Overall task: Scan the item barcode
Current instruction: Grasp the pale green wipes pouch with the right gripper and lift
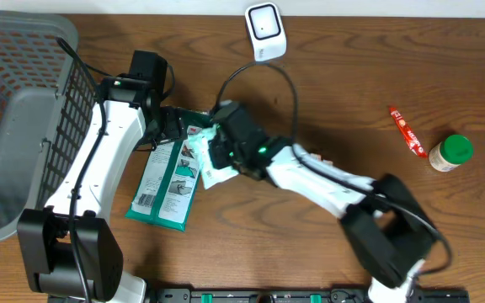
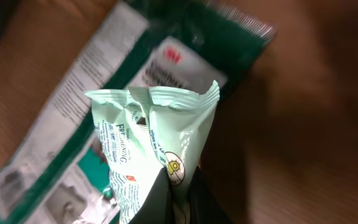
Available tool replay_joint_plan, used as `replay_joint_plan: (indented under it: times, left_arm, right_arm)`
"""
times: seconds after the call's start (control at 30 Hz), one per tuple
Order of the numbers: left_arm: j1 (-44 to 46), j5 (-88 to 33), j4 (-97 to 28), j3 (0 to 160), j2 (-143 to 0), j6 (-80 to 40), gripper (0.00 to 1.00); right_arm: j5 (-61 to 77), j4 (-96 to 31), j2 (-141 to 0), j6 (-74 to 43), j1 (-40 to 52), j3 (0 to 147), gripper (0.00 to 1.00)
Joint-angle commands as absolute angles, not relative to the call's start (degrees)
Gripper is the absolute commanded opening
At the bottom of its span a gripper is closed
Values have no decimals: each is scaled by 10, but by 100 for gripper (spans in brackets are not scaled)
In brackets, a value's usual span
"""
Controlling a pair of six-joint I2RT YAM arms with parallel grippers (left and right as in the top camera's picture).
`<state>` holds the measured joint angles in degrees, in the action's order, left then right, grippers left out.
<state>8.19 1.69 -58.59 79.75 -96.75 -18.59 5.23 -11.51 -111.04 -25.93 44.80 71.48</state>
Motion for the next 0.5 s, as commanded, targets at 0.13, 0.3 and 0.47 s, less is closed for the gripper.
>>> replay_joint_plan:
  times: [0.13,0.3,0.47]
  left_arm:
    - [81,22,-589,806,-966,-185,87]
    - [81,22,-589,806,-966,-185,87]
    - [81,22,-589,806,-966,-185,88]
  right_arm:
    - [46,-106,-1154,-280,470,715,38]
    - [46,-119,-1154,-274,470,715,45]
    - [63,-134,-1154,-274,471,715,49]
